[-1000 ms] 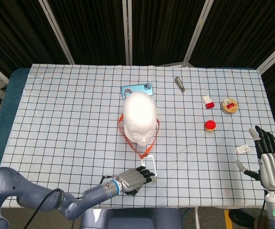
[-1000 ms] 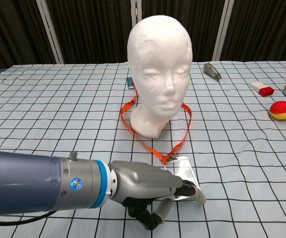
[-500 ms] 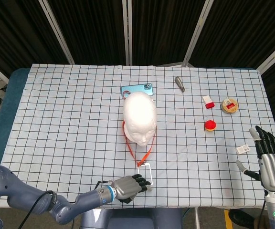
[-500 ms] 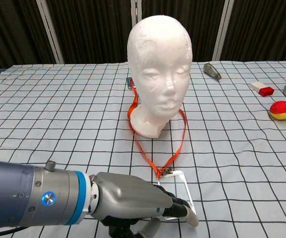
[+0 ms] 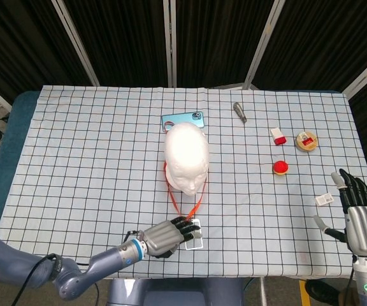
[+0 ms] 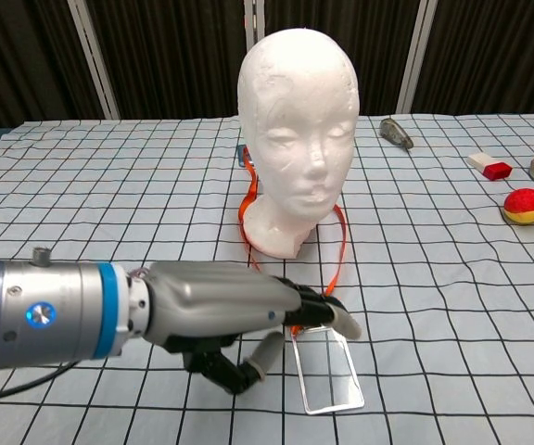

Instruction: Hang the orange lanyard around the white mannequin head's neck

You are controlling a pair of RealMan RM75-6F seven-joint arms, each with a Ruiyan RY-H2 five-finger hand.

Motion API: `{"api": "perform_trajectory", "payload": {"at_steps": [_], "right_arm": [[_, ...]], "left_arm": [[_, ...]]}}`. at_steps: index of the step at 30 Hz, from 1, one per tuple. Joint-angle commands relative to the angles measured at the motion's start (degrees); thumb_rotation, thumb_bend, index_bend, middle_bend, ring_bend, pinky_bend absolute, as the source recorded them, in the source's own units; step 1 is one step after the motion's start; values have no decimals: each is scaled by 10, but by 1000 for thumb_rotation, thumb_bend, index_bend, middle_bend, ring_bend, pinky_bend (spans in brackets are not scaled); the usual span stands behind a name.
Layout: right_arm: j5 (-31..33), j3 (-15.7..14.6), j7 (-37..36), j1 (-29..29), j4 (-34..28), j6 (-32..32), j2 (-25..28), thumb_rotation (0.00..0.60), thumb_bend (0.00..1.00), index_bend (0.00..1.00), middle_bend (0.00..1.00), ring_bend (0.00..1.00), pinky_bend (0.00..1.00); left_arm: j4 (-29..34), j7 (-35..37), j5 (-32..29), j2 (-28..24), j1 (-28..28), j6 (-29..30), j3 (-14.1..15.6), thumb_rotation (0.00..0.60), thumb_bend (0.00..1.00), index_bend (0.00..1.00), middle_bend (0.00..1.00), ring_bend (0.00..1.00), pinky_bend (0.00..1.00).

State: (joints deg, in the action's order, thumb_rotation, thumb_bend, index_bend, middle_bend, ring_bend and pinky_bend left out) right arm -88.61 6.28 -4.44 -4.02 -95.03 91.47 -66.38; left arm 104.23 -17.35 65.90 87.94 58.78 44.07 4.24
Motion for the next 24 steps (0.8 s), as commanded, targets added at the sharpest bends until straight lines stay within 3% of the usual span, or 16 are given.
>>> {"api": "perform_trajectory", "payload": {"at_steps": [1, 6, 9, 10, 14, 15, 19, 24], "right_arm": [[-4, -2, 1, 1, -2, 1, 0, 600, 123, 74, 0, 0, 0], [-17, -6, 3, 1, -8, 6, 2, 600, 123, 74, 0, 0, 0], [-24, -8, 3, 2, -12, 8, 3, 600, 123, 74, 0, 0, 0], [-27, -9, 3, 2, -15, 9, 3, 600, 122, 74, 0, 0, 0], [-36, -11, 8, 1, -21, 11, 3, 600, 123, 73, 0, 0, 0], [-38, -11, 12, 1, -22, 12, 2, 600, 123, 74, 0, 0, 0], [-42, -12, 25, 0, -25, 11, 0, 600, 108, 73, 0, 0, 0], [-44, -14, 43, 0, -25, 9, 2, 600, 0, 55, 0, 0, 0]], "left_arm": [[-10, 27, 45, -51, -39, 35, 24, 600, 1000, 0, 0, 0, 0], [-31, 50, 61, -115, -95, 84, 63, 600, 994, 0, 0, 0, 0], [-54, 69, 69, -144, -126, 117, 75, 600, 912, 0, 0, 0, 0], [-65, 80, 66, -160, -141, 131, 79, 600, 835, 0, 0, 0, 0], [-88, 118, 64, -199, -182, 175, 80, 600, 148, 0, 0, 0, 0], [-94, 124, 65, -204, -194, 192, 76, 600, 42, 0, 0, 0, 0], [-105, 127, 60, -217, -240, 270, 53, 600, 0, 0, 0, 0, 0], [-91, 130, 76, -213, -308, 395, 22, 600, 0, 0, 0, 0, 0]]}}
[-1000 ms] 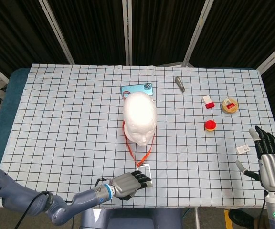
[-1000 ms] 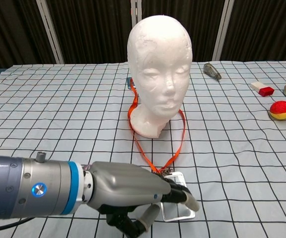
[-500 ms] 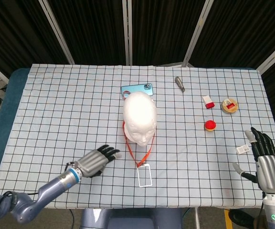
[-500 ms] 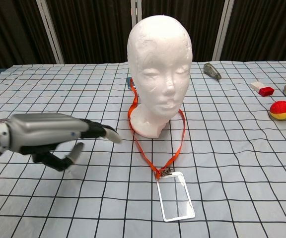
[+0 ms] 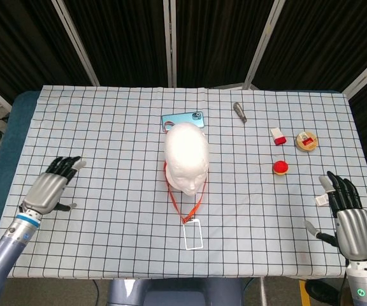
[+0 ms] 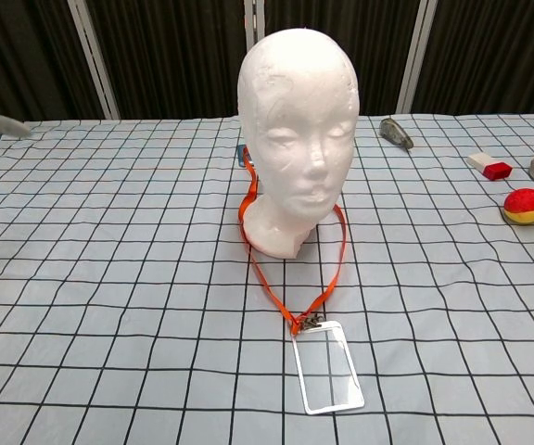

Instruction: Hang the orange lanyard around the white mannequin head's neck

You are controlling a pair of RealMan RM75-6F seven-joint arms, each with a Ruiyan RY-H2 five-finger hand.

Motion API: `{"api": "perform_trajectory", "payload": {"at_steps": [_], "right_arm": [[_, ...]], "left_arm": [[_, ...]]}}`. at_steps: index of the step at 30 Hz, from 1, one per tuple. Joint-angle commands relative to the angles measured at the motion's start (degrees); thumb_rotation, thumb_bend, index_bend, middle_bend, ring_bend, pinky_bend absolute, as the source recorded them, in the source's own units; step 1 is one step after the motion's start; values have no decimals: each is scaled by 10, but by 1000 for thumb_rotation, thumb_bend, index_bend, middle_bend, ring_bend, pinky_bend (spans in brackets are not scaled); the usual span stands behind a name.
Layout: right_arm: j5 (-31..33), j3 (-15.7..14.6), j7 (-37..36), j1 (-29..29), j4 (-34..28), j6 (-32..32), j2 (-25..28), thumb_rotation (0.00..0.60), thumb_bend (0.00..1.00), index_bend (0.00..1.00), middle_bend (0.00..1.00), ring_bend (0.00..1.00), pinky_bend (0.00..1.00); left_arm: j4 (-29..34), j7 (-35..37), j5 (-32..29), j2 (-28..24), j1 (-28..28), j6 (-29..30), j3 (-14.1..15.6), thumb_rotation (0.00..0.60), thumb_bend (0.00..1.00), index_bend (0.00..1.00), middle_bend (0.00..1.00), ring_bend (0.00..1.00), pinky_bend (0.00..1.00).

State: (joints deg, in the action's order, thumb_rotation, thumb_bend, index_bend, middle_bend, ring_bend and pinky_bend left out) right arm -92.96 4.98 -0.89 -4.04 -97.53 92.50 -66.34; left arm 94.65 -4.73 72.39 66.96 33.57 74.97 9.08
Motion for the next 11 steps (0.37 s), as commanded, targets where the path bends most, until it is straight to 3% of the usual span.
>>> {"api": "perform_trajectory", "payload": {"at_steps": [1, 11], "right_arm": [[-1, -2, 13, 0, 1, -3, 4, 600, 0, 49, 0, 0, 0], [9, -8, 32, 3, -14, -17, 30, 600, 0, 0, 0, 0, 0]], "left_arm": [[10, -1, 17, -2, -69, 107, -28, 600, 0, 0, 0, 0, 0], [58, -50, 80, 4, -148, 180, -6, 600, 0, 0, 0, 0, 0]]}}
